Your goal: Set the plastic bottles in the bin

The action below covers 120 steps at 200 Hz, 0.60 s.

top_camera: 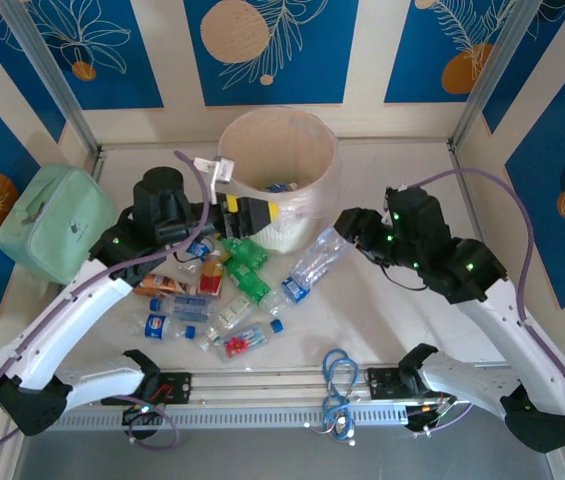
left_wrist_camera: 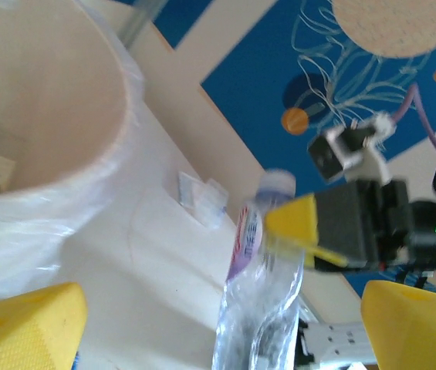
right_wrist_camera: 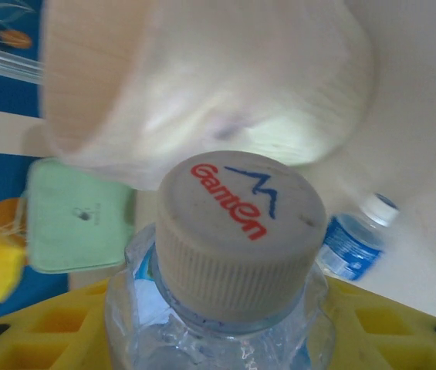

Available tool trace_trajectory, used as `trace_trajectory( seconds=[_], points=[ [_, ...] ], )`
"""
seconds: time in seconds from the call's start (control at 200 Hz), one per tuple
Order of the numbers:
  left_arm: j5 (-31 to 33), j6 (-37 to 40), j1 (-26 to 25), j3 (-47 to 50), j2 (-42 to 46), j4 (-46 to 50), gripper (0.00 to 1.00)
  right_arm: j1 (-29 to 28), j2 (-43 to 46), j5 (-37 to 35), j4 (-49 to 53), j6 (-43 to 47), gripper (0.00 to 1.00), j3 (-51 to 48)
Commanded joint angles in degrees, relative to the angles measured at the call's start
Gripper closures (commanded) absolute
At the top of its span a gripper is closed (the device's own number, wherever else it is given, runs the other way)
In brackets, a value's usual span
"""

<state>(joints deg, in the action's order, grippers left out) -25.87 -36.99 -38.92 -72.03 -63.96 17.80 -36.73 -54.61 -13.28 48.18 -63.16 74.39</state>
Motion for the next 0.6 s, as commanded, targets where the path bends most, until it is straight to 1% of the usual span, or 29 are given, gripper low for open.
trace_trajectory(
  seconds=[0.0,0.115,0.13,0.15,0.31,0.475,0.595],
  points=[
    [-1.9,3.5,-3.1,-0.6,-1.0,0.4,0.07,0.0,-2.2,1.7,-1.0,2.3,0.49,4.9],
    [-0.5,6.0,-6.4,-0.5,-1.2,1.4,0.04,-0.2,-4.8,2.0,-1.2,2.9,0.49,9.3],
    [-0.2,6.3,-6.7,-0.6,-1.2,1.5,0.01,-0.2,-5.1,2.0,-1.1,2.8,0.49,9.6],
    [0.0,6.7,-7.2,-0.6,-1.3,1.7,0.00,-0.2,-5.5,2.1,-1.0,2.8,0.49,10.3],
    [2.2,9.6,-10.5,-0.6,-1.4,2.0,0.00,-0.3,-7.2,3.7,-2.0,1.7,0.50,12.0],
    [3.2,12.2,-11.9,-0.1,-2.0,2.7,0.00,-0.7,-6.6,3.7,-3.1,0.1,0.50,11.1],
    [4.2,14.0,-13.2,-1.0,-3.3,3.9,0.02,-0.6,-6.6,4.4,-3.5,-0.4,0.50,11.2]
  ],
)
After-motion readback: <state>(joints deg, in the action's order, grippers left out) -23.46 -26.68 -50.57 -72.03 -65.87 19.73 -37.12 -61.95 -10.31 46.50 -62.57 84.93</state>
